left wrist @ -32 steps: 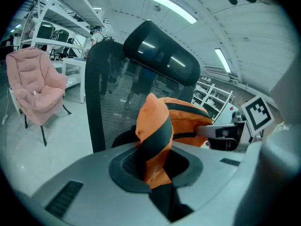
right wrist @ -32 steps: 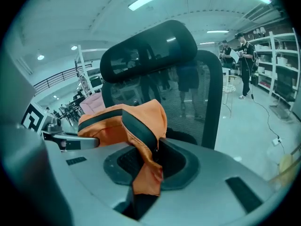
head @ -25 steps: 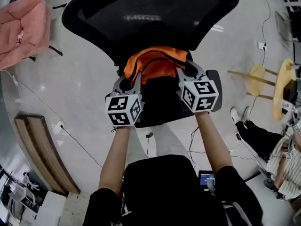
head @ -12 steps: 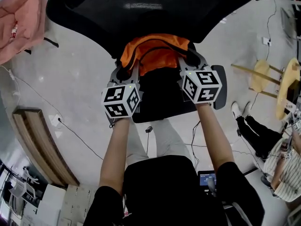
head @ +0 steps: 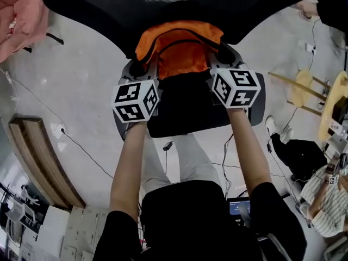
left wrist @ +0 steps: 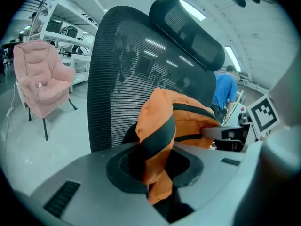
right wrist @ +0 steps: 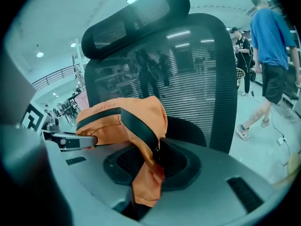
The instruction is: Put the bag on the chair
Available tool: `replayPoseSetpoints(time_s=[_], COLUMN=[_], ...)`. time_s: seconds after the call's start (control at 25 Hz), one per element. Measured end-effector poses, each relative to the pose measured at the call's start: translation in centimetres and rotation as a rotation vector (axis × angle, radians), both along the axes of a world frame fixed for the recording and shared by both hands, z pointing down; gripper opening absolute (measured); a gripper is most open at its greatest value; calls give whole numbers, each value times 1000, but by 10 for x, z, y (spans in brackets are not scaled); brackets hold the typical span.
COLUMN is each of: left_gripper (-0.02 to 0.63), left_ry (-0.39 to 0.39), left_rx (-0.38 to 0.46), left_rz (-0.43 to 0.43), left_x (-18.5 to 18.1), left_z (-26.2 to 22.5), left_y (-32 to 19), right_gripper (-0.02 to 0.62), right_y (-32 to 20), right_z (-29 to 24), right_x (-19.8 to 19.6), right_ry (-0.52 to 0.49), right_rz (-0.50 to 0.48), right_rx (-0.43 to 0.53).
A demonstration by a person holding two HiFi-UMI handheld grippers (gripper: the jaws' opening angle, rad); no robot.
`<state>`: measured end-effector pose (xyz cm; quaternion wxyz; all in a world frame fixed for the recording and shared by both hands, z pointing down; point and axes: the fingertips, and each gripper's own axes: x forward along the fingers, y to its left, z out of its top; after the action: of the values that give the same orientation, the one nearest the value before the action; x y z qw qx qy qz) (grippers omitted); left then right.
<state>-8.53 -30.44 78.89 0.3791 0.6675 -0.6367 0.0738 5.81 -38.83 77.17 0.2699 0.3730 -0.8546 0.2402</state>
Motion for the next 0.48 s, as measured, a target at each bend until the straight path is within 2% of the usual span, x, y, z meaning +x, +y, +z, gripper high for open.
replayPoseSetpoints(time_s=[0.32,0.48], left_gripper=[88,128], left_ry=[3,-11], left_rx=[6,7], left_rz=[6,-1], left_x=[-17,-24], left_z=[12,17], left_y=[-14,-15], right_gripper=[78,86], right_y=[-17,-19], right_z=[12,16], right_x=[-8,-10], right_ry=[-1,1], right_rz=[5,18], right_rx=[4,6])
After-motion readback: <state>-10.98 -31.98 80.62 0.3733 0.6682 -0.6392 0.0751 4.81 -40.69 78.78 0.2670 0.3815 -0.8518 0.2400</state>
